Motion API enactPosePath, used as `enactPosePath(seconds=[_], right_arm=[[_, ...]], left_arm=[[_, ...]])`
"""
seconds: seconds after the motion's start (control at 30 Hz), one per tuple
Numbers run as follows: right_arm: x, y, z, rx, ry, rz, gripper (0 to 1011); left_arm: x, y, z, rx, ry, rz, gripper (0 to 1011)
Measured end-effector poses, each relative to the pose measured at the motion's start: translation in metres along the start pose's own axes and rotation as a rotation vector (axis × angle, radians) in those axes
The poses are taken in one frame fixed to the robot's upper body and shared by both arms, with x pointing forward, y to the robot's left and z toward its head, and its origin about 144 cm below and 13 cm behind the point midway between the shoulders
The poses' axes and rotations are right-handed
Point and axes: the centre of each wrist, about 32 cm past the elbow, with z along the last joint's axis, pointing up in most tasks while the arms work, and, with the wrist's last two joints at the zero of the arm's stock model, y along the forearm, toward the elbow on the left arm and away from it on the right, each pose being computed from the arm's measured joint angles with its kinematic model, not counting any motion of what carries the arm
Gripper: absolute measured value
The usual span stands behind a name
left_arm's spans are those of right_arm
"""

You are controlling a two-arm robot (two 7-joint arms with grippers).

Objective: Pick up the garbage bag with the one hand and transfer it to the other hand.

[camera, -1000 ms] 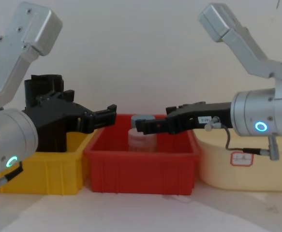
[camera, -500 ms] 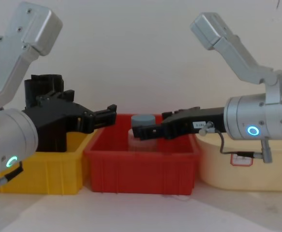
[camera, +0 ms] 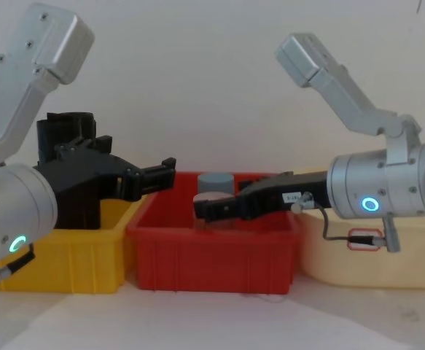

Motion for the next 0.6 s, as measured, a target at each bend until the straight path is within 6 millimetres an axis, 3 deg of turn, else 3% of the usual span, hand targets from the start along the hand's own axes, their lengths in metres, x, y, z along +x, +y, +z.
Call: enactPosePath(seconds=[0.6], right_arm=[[0.002,0.011,-0.001,-0.013,0.053,0.047,1001]], left_arm=[[0.0,0.0,0.0,0.0,0.0,0.0,1001]])
